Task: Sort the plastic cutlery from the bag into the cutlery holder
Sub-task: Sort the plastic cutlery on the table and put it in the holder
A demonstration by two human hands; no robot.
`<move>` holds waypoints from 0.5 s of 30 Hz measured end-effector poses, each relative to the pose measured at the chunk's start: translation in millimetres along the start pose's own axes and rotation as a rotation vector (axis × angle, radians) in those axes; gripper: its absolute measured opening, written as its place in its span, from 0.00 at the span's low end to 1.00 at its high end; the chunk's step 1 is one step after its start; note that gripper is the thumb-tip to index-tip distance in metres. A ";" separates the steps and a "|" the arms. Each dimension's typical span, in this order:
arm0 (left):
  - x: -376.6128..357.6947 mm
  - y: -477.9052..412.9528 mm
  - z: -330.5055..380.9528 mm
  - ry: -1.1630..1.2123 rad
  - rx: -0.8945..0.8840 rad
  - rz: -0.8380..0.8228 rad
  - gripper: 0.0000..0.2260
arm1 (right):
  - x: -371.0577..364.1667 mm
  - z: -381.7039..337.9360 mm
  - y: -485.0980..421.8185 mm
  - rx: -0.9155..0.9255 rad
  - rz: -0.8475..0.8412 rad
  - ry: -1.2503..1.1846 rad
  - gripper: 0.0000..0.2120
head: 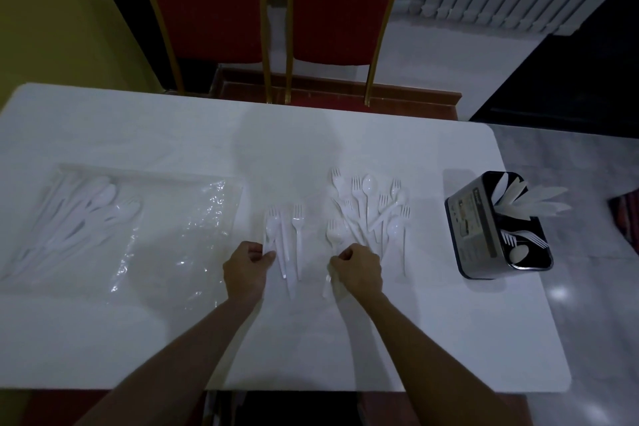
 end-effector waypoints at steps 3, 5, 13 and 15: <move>0.2 0.6 0.1 0.011 -0.009 0.004 0.09 | 7.9 3.7 0.1 -0.009 0.032 0.004 0.08; 1.5 0.2 -0.4 0.013 -0.010 0.013 0.09 | 12.7 4.5 2.3 -0.001 0.068 0.019 0.05; 7.0 -2.1 -2.0 -0.006 -0.011 0.062 0.10 | -10.0 -52.0 16.4 0.474 0.078 0.412 0.07; 8.1 -3.0 -2.6 0.000 -0.017 0.076 0.09 | -24.2 -67.7 16.9 0.542 0.009 0.471 0.08</move>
Point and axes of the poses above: each hand's wrist, its own y-axis away from the middle knuckle, its own x-axis out of the back of the hand, z = x × y, the point moved 6 cm from there along -y, towards the middle knuckle, and after that the axes turned 8 degrees about -z, right-handed, at the moved point
